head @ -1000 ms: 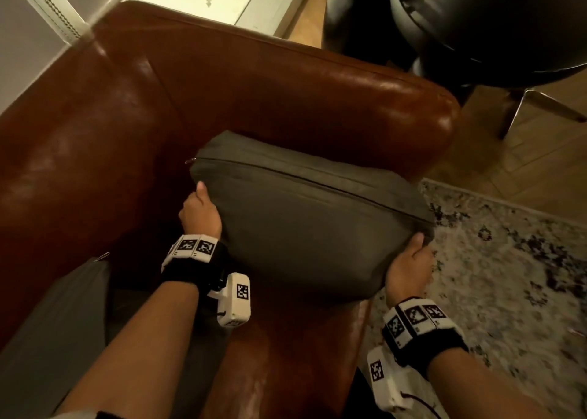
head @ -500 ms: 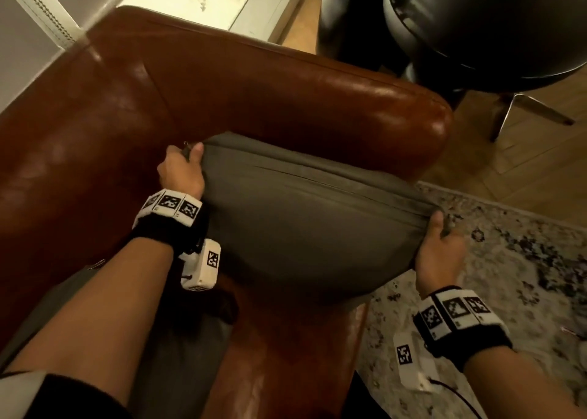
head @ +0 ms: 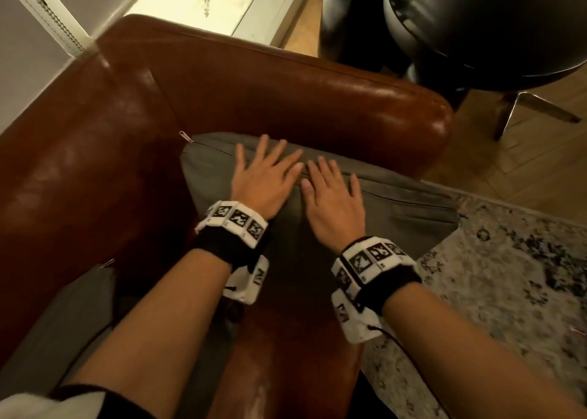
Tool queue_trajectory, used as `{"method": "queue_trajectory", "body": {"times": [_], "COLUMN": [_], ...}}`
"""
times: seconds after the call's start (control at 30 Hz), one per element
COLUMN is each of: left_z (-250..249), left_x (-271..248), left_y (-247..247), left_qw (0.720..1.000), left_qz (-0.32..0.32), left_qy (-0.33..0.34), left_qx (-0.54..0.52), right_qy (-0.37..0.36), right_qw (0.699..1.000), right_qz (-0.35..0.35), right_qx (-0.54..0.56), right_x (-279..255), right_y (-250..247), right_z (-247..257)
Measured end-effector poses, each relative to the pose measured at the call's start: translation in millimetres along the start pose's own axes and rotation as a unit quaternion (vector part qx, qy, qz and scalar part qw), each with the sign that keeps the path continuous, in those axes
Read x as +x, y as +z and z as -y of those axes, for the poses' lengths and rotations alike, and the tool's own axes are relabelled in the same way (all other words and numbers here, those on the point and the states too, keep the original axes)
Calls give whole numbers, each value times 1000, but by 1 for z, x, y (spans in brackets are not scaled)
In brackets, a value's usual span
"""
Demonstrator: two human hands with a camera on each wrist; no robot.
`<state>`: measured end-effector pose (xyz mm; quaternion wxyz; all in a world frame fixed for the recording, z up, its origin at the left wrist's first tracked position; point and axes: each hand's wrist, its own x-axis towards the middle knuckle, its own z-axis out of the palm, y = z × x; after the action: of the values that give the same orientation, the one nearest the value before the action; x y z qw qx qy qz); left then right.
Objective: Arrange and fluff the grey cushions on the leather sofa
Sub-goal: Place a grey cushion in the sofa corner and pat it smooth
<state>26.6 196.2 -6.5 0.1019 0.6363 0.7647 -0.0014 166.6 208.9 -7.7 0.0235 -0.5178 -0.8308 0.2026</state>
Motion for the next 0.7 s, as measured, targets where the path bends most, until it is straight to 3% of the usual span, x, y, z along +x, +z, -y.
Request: {"method": "queue_trajectory", "body": {"times": [0.13, 0.2, 0.27, 0.43, 0.6, 0.7], "left_z": [73, 96, 102, 101, 103, 103], "left_x": [-13, -18, -13, 7, 7, 5], "left_y": [-1, -12, -24, -54, -41, -40], "left_qw": [986, 961, 921, 913, 913, 912], "left_qz": [-40, -77, -114, -217, -169, -177], "left_qy": [-160, -249, -312, -276, -327, -326], "left_qx": [0, -87, -204, -209, -173, -175], "right_qy": [130, 237, 279, 199, 212, 217], "right_qw": [991, 971, 958, 960, 959, 956], "right_qz": [-15, 8, 5, -106, -68, -75], "right_qx": [-35, -13, 61, 167, 175, 181], "right_x": [-14, -24, -29, -21, -14, -12], "right_y": [-23, -36, -49, -76, -65, -64], "right_z": [-83, -118, -132, -121, -123, -125]}}
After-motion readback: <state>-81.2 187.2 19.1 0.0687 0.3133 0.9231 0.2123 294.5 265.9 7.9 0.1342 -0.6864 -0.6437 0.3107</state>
